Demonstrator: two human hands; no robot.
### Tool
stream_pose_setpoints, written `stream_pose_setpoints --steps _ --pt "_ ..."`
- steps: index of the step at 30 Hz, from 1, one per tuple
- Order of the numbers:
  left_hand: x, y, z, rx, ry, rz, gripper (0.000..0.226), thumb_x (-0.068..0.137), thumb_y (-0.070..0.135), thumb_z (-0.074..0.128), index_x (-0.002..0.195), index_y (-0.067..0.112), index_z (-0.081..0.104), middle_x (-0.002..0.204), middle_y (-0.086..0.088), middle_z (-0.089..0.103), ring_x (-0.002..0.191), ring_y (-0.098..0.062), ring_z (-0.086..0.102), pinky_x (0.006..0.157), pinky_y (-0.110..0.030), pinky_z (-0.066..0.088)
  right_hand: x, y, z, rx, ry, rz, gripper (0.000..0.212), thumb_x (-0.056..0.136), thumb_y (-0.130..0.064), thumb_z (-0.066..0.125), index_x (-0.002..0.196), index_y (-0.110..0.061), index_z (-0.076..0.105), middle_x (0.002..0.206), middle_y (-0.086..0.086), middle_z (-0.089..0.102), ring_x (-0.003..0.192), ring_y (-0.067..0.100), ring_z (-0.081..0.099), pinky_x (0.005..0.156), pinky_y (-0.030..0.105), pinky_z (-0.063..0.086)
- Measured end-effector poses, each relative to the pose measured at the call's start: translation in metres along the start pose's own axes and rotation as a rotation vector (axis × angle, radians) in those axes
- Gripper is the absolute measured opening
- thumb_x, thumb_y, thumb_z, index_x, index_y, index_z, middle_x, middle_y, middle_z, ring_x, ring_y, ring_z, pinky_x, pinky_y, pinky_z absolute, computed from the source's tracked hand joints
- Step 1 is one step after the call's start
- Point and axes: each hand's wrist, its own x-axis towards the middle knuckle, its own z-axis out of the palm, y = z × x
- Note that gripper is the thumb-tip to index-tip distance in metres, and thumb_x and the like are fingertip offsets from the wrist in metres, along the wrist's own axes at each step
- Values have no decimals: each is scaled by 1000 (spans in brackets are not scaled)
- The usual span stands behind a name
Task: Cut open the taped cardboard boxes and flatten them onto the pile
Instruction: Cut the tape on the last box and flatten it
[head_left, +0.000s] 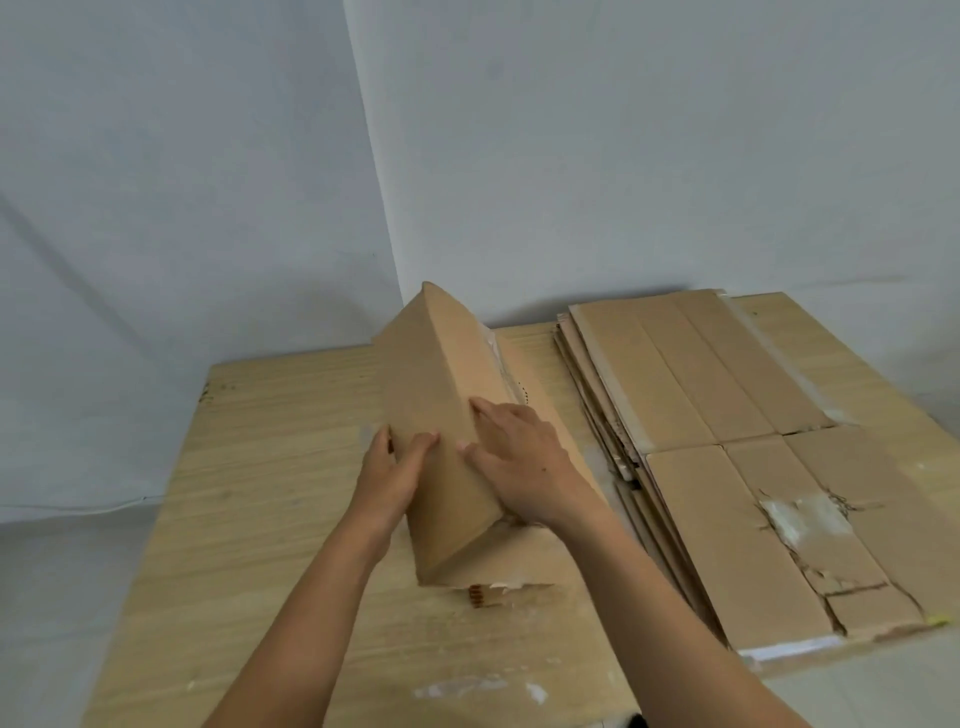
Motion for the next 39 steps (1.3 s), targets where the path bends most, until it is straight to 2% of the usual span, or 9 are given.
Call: stream_pose_setpoints --steps 5,9,14,16,19,22,29,35,39 --pt "7 -4 -14 101 -33 -105 121 48 82 64 149 32 19 145 5 39 126 -21 44 108 -43 36 5 4 29 104 -66 -79 43 99 -38 42 139 -24 46 146 -5 39 135 19 31 112 40 25" --pt "15 -18 -20 16 -63 -118 91 76 60 67 148 30 20 140 6 43 120 -20 47 105 -42 35 19 42 21 49 31 29 46 97 -38 46 141 -23 44 146 2 41 133 21 38 110 44 31" --pt "17 -35 -22 37 -239 -230 107 55 76 65 147 37 27 137 5 52 119 -19 52 105 -47 40 19 99 13 -124 26 346 69 92 -53 45 150 -27 18 156 12 12 142 34 18 114 47 23" --pt "15 -35 -16 80 -221 -188 76 74 62 62 140 35 37 134 3 55 115 -18 55 102 -42 43 14 106 21 -131 17 318 71 92 -56 43 150 -26 14 156 11 10 140 33 20 112 45 24" --pt "24 -37 -1 444 -10 31 61 94 29 52 148 23 25 150 -7 37 133 -26 40 109 -40 34 9 102 33 -168 31 262 68 95 -54 40 150 -28 10 157 9 3 139 35 21 109 45 26" --pt "22 -32 29 961 39 230 72 97 39 46 153 19 6 161 -11 -3 148 -30 -3 118 -47 5 10 101 36 -211 20 250 67 96 -51 40 150 -28 10 157 10 0 138 35 23 107 44 29" --pt "24 -38 114 1148 -188 531 97 72 71 -5 152 22 20 161 -7 8 148 -25 -5 117 -50 -4 14 142 -20 -61 95 219 52 96 -34 50 143 -14 38 148 8 35 133 23 38 107 30 31" --pt "37 -27 183 1229 -197 531 78 90 68 17 152 21 22 161 -7 8 148 -27 -2 116 -52 -1 0 221 -110 52 386 347 37 96 -29 51 130 -14 53 131 5 51 114 22 55 94 31 43" --pt "36 -19 248 1167 -257 622 98 73 74 5 148 19 32 158 -8 22 147 -29 11 115 -54 7 -19 292 -174 67 561 478 31 96 -28 52 121 -12 59 117 6 58 106 22 57 85 28 41"
